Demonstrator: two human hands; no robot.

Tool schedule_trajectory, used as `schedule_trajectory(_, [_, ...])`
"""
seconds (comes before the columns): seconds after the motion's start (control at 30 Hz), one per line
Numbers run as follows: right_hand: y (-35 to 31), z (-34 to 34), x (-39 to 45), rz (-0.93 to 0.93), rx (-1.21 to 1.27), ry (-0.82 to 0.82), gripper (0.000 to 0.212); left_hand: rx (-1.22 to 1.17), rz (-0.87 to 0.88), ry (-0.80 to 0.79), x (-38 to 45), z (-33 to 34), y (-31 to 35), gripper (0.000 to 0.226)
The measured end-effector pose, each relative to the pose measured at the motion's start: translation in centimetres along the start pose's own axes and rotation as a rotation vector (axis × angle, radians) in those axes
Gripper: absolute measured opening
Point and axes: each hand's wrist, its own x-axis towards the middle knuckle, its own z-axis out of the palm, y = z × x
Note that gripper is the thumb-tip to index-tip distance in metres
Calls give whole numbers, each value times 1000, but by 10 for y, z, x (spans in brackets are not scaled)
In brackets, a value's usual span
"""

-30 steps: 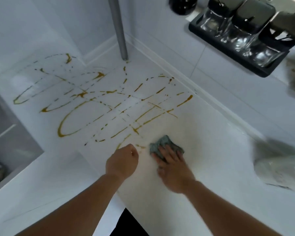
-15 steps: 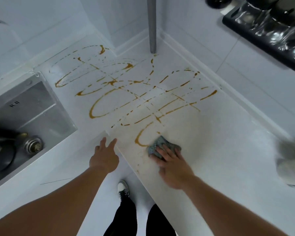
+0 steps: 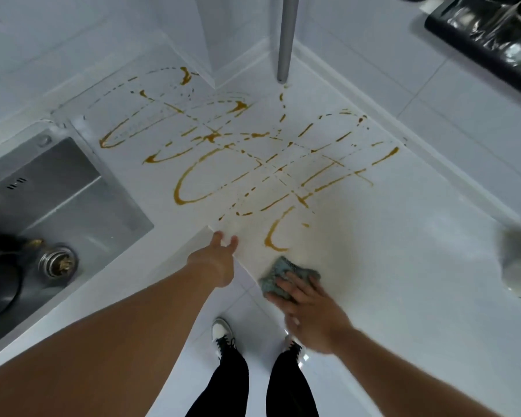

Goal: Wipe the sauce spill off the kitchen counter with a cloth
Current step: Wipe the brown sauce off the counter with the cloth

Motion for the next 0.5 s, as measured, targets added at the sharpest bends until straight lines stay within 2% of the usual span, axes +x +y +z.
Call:
schedule_trajectory(0.03, [16, -16, 13, -43, 61, 17, 60, 24, 9, -17, 1, -4, -3, 93])
schedule_trajectory(0.07, [37, -35, 25, 73, 242, 66, 56, 48, 18, -28, 1, -7, -5, 91])
schedule_trajectory(0.1, [58, -57, 36, 231, 327, 178, 52, 69, 27, -37, 2, -10, -6, 90])
schedule_trajectory(0.13, [80, -71, 46, 469, 325, 319, 50, 84, 30, -44, 2, -11, -5, 89])
schedule_trajectory(0.17, [91, -77, 54, 686, 369, 362, 52, 96, 33, -47, 2, -11, -7, 90])
schedule_trajectory(0.2, [92, -78, 59, 850, 338, 333, 56, 106, 35, -42, 2, -9, -7, 91])
schedule_trajectory(0.23, [82, -72, 61, 901, 241, 292, 60, 118, 44, -28, 3, -8, -8, 92])
schedule_trajectory(0.3, [32, -36, 63, 818, 115, 301, 65, 138, 53, -10, 5, -5, -10, 94])
schedule_trajectory(0.33, [-1, -14, 61, 709, 67, 279, 67, 146, 64, -1, 6, -4, -10, 94])
schedule_trajectory(0.4, [-45, 21, 44, 446, -29, 133, 68, 168, 72, 14, 8, -5, -13, 93])
schedule_trajectory(0.47, [-19, 5, 34, 193, -112, 64, 61, 172, 83, 3, 10, -5, -16, 91])
schedule_trajectory(0.5, [8, -11, 35, 140, -114, 72, 57, 174, 90, 1, 11, -5, -17, 91])
